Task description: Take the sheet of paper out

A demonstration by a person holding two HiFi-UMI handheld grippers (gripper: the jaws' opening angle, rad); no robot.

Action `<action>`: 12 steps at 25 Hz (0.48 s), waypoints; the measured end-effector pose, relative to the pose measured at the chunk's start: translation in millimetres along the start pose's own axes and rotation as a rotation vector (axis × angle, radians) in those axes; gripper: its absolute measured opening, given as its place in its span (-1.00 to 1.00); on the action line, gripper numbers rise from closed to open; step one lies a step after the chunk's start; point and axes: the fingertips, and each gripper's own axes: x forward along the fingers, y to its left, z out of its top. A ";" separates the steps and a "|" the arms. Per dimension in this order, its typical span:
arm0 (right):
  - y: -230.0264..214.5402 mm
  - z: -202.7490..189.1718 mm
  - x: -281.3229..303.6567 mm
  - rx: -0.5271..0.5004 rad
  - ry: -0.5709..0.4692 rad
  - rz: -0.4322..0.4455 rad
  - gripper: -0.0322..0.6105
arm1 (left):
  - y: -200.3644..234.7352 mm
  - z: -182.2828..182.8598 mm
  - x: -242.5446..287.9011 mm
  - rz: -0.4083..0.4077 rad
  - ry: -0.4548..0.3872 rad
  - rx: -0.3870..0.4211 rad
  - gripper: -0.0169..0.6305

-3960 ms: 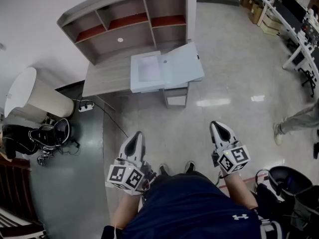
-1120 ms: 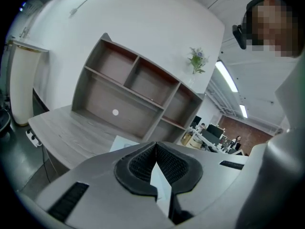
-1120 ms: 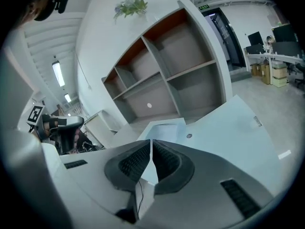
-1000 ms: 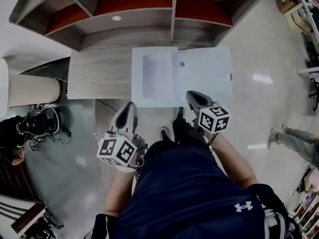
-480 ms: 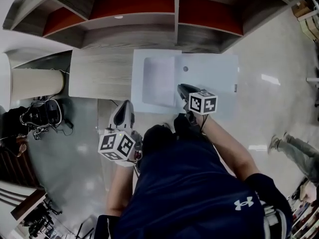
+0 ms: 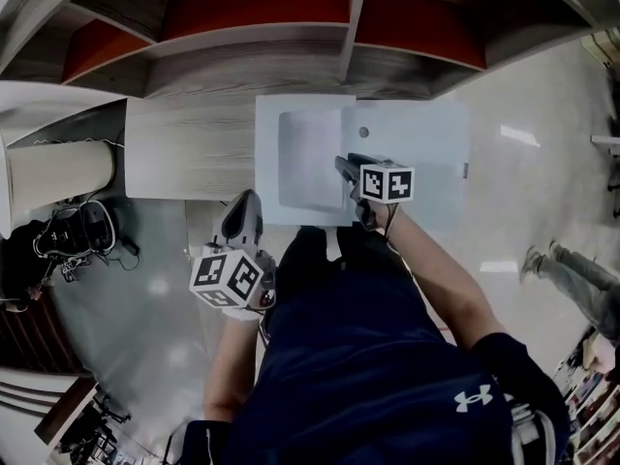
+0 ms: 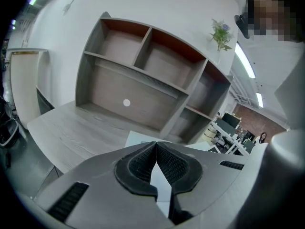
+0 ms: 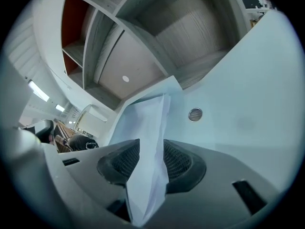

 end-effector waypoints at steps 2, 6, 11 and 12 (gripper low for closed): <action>-5.6 0.0 9.2 0.006 0.010 -0.018 -0.43 | 3.3 1.5 6.0 -0.020 0.010 0.000 -0.90; -9.2 -3.8 22.8 0.002 0.028 -0.062 -0.38 | 10.6 4.4 13.2 -0.053 0.029 0.005 -0.90; -7.2 -6.2 27.1 0.007 0.019 -0.093 -0.38 | 23.1 4.5 17.0 -0.072 0.052 -0.001 -0.90; -6.9 -6.3 26.9 0.006 0.021 -0.094 -0.38 | 24.8 4.4 18.1 -0.075 0.055 -0.003 -0.90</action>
